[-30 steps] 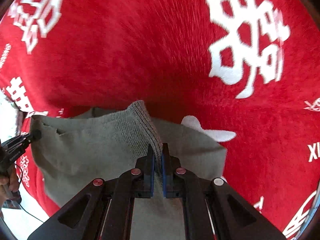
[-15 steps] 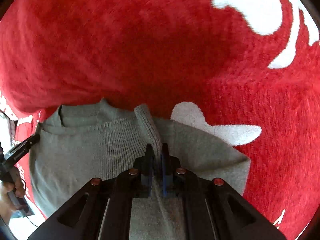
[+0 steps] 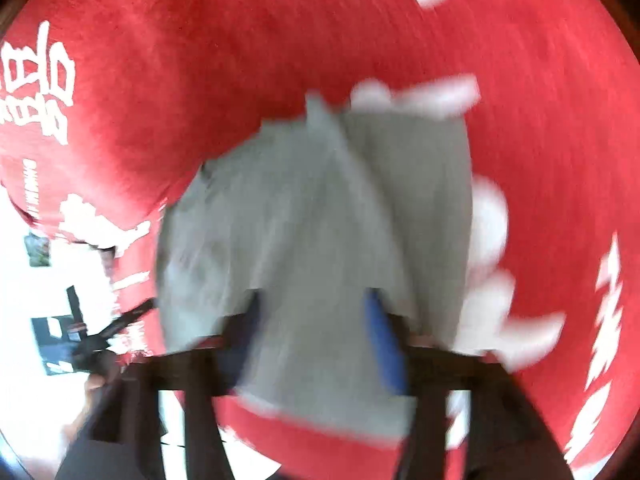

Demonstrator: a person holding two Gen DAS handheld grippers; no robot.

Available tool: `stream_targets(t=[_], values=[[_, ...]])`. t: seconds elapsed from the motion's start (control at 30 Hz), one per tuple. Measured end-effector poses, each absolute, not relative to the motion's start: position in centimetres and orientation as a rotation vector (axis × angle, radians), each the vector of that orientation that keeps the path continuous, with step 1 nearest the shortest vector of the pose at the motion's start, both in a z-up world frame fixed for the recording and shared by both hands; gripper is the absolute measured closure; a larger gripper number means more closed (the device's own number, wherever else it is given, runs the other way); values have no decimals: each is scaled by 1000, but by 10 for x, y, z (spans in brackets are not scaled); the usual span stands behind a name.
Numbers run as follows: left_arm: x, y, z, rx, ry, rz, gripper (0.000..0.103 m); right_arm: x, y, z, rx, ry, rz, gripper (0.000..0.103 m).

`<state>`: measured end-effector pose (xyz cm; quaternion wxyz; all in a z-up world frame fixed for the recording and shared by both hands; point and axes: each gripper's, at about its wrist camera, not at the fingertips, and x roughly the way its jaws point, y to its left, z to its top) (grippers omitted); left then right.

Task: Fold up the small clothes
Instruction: 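Open both tools and release the folded hem onto the sweatshirt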

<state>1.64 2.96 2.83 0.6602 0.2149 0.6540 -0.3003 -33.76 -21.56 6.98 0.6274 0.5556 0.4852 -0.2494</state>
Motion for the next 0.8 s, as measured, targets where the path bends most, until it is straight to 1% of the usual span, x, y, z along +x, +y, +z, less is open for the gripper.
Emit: stream_targets(t=[0.1, 0.23, 0.27, 0.33, 0.37, 0.4, 0.47, 0.5, 0.57, 0.63, 0.73, 0.77, 0.8], values=[[7, 47, 18, 482, 1526, -660, 43, -375, -173, 62, 1456, 1131, -546, 34], [4, 62, 6, 444, 1568, -651, 43, -414, -143, 42, 1628, 1112, -639, 34], [3, 63, 4, 441, 1569, -658, 43, -415, -146, 39, 1625, 1092, -679, 35], [0, 63, 1, 452, 1563, -691, 43, -426, -152, 40, 1602, 997, -804, 42], [-3, 63, 0, 469, 1554, -711, 43, -427, -155, 39, 1603, 962, -842, 60], [-6, 63, 0, 489, 1544, -729, 43, -430, -159, 39, 1620, 926, -886, 94], [-11, 61, -1, 529, 1513, -767, 43, -429, -162, 41, 1640, 902, -919, 94], [-14, 60, -3, 552, 1495, -779, 43, -421, -162, 45, 1583, 932, -930, 94], [-14, 56, -3, 597, 1455, -820, 49, -390, -155, 54, 1409, 1031, -924, 94], [-18, 56, -3, 624, 1435, -857, 49, -390, -157, 58, 1307, 1102, -947, 94], [-18, 58, 0, 658, 1435, -892, 49, -406, -156, 41, 1350, 1128, -982, 92], [-16, 62, 1, 664, 1441, -894, 50, -408, -155, 39, 1364, 1125, -1006, 88], [-11, 68, 2, 670, 1448, -892, 50, -407, -152, 40, 1368, 1126, -1028, 75]])
